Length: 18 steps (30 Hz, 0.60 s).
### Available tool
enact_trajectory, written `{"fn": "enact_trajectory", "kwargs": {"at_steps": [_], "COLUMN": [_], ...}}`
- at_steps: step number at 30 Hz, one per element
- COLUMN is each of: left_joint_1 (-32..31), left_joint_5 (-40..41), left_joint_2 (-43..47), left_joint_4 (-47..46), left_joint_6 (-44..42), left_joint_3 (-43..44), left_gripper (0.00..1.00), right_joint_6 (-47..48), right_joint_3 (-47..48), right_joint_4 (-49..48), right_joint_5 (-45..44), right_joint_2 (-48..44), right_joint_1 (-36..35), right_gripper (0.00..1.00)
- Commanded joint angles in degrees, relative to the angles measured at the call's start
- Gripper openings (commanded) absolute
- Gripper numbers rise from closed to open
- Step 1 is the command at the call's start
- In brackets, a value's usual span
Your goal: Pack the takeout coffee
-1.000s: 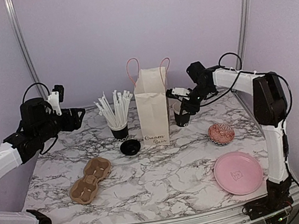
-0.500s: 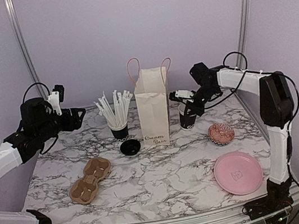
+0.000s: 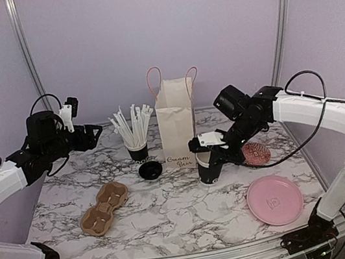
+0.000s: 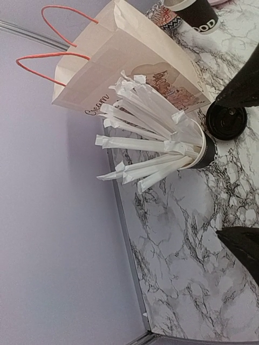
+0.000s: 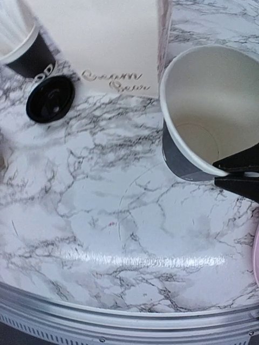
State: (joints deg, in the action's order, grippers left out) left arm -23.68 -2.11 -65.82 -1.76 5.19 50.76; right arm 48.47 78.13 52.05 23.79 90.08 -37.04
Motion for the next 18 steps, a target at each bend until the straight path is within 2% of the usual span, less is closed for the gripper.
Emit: {"fn": "enact_trajectory", "kwargs": {"at_steps": [1, 3, 7, 18], "left_joint_1": [-0.1, -0.1, -0.1, -0.3], "left_joint_5": [0.0, 0.7, 0.7, 0.3], "left_joint_2": [-1.5, -2.1, -2.8, -3.5], "left_joint_4": [1.7, 2.5, 3.6, 4.4], "left_joint_6": [-0.7, -0.8, -1.3, -2.5], "left_joint_3": [2.5, 3.0, 3.0, 3.2], "left_gripper": [0.83, 0.87, 0.86, 0.85], "right_joint_6": [2.6, 2.9, 3.3, 2.1], "right_joint_3": [-1.3, 0.3, 3.7, 1.5], "right_joint_4": [2.0, 1.9, 1.3, -4.2], "right_joint_5": [-1.0, -2.0, -2.6, -1.3], "right_joint_2": [-0.6, 1.3, 5.7, 9.3], "right_joint_1": [-10.2, -14.6, -20.7, -22.1], "right_gripper": [0.0, 0.0, 0.0, 0.02]}}
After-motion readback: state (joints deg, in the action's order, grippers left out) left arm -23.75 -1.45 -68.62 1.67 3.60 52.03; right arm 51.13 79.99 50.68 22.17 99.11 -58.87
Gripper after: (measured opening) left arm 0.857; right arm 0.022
